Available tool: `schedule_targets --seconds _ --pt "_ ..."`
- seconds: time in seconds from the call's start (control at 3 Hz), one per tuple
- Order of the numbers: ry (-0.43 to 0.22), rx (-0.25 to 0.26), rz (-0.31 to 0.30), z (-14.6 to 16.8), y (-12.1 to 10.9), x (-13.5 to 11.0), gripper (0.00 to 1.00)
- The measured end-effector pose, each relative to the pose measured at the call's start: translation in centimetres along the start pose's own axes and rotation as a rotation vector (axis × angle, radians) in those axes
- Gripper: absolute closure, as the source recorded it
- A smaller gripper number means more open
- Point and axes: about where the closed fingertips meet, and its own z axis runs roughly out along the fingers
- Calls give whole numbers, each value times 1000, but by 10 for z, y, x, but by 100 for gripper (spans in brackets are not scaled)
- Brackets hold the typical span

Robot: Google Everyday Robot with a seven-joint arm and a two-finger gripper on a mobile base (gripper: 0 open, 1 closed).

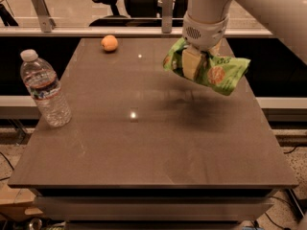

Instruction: Move green rice chip bag near orange

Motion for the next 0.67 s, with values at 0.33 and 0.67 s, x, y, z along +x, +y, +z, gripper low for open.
schedule_targets --seconds 0.33,0.67 --pt "-17 24 -25 -10 -9 -13 100" --pt "-77 1 -39 -15 -24 -22 100"
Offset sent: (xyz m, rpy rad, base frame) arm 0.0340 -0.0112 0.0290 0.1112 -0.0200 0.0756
